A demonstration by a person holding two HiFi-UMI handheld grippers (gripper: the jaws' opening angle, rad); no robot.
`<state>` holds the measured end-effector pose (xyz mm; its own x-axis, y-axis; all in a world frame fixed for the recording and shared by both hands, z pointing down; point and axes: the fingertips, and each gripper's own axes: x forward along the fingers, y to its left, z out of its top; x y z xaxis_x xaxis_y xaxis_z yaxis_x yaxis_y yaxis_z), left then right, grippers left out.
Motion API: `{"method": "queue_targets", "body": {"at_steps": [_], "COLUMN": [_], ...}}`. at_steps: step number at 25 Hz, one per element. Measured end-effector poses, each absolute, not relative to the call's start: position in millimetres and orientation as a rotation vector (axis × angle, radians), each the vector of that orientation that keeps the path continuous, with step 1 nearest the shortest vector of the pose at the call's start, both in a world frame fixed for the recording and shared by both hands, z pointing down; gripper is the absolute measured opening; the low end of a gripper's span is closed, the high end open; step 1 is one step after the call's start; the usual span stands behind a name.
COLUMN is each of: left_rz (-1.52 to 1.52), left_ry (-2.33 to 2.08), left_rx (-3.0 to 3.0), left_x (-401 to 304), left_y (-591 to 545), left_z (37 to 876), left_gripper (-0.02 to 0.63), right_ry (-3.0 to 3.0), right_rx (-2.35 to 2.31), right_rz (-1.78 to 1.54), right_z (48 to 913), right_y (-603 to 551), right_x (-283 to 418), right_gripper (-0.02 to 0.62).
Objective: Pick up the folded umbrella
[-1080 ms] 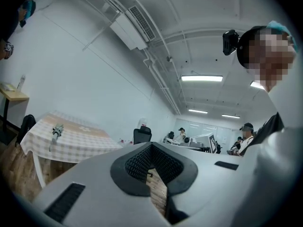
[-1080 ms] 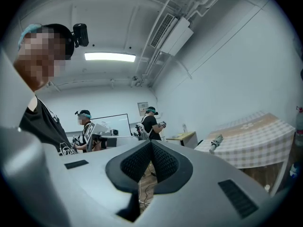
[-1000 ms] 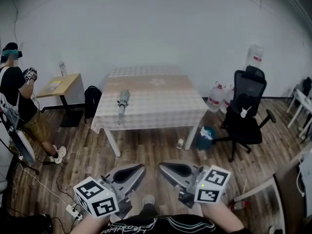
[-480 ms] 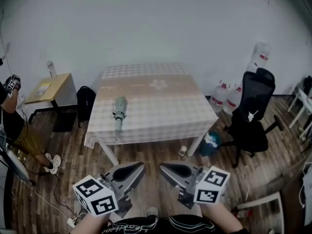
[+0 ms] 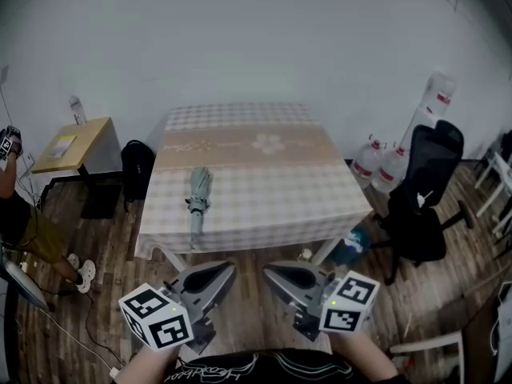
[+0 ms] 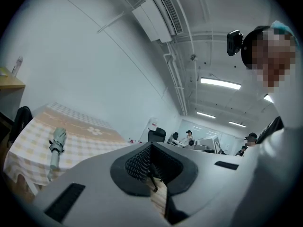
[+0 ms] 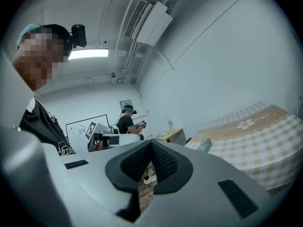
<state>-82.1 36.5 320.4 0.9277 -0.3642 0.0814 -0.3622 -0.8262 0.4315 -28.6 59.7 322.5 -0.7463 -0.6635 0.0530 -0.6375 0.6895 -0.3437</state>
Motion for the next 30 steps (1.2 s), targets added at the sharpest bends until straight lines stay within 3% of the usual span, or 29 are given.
{"method": "queue_targets", "body": {"at_steps": [30], "left_rz": [0.022], "left_ry": [-0.820], "left_rx": [2.493], "left_x": [-29.2], "left_y": [-206.8], "left_z": [353.6], "left_gripper": [-0.005], "right_ry": [2.929], "right_rx": [-0.823], "right_rz": [-0.631], "right_z": [341.0], "right_y": [-197.5], "right_x": [31.8], "right_gripper": [0.009]}}
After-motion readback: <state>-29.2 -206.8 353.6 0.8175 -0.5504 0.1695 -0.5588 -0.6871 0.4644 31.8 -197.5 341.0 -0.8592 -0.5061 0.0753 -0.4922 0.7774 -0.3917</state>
